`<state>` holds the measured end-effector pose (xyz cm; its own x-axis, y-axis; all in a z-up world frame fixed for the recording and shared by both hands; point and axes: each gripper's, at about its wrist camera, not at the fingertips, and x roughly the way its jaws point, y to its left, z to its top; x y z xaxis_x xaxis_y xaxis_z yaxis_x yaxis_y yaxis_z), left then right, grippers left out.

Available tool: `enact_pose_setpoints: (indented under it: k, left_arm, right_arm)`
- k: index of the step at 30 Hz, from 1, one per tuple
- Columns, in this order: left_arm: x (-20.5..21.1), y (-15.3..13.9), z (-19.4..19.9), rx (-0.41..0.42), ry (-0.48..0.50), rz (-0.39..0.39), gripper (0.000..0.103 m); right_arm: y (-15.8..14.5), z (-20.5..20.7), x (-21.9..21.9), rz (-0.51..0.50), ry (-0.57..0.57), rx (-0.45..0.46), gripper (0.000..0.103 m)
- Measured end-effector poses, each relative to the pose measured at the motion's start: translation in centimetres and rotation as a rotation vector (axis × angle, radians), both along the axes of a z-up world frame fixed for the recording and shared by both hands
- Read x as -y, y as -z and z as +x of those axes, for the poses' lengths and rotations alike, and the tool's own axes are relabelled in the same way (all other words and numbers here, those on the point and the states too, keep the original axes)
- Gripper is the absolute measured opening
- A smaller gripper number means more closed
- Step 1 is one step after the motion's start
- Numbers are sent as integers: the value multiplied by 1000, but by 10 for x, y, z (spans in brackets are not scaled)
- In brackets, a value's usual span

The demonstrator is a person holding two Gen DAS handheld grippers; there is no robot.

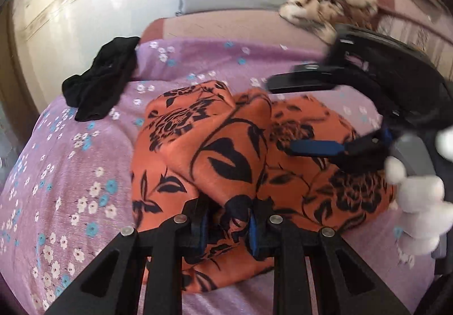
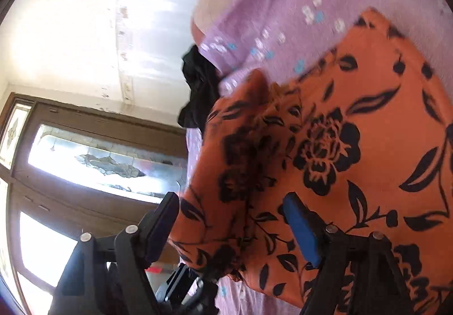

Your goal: Fold small clothes

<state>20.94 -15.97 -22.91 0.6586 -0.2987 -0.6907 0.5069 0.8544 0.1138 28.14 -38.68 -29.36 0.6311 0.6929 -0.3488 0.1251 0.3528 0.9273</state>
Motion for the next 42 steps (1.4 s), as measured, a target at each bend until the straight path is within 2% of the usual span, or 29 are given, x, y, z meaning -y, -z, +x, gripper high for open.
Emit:
enact_pose_setpoints:
  k: [2, 5, 9, 11, 12, 13, 16, 20, 24, 27, 29, 30, 31, 32, 34, 36, 38, 40, 42]
  left_arm:
    - [7, 5, -6, 18, 8, 46, 23]
    - [12, 6, -9, 43, 16, 75, 23]
    - [14, 7, -13, 63, 36, 101, 23]
    - [18, 9, -15, 84, 49, 129, 23]
    - [20, 10, -16, 94, 54, 142, 23]
    - [21, 10, -16, 98, 59, 147, 23]
    - [21, 2, -16, 80, 94, 112, 23]
    - [33, -12, -17, 53, 161, 60, 23]
    - [72, -22, -18, 5, 251, 13, 23]
    - [104, -18, -16, -75, 307, -20, 23]
    - [119, -7, -13, -114, 309, 4, 25]
    - [126, 0, -12, -144, 309, 34, 33]
    - [132, 7, -15, -183, 312, 66, 49]
    - [134, 12, -18, -224, 323, 88, 54]
    - [125, 8, -30, -204, 342, 99, 58]
    - [108, -5, -45, -177, 355, 85, 65]
    - [83, -23, -52, -150, 346, 16, 75]
    - [58, -40, -48, -121, 292, -35, 78]
    - [36, -50, -41, -106, 215, -51, 79]
  right_arm:
    - [15, 11, -3, 28, -5, -29, 79]
    - [12, 33, -9, 42, -19, 27, 79]
    - [13, 62, -22, -23, -34, 46, 79]
    - [7, 72, -29, -88, -54, 74, 74]
    - [3, 77, -33, -147, -79, 94, 54]
    - [0, 81, -36, -190, -105, 103, 26]
    - [-5, 77, -26, -227, -74, 118, 18]
    - [-23, 66, -1, -297, -27, 169, 16]
    - [-36, 50, 38, -333, 62, 206, 16]
    - [-35, 43, 67, -367, 117, 205, 16]
    - [-28, 41, 83, -380, 134, 189, 16]
    - [-21, 41, 90, -388, 143, 157, 16]
    - [-11, 43, 96, -391, 151, 109, 19]
    - [-1, 44, 101, -388, 163, 57, 19]
    - [15, 44, 112, -338, 183, -6, 19]
    - [9, 36, 119, -351, 214, -7, 19]
    - [-11, 31, 116, -448, 232, 10, 19]
    - [-29, 25, 112, -482, 246, 43, 19]
    - [-49, 13, 103, -489, 243, 106, 19]
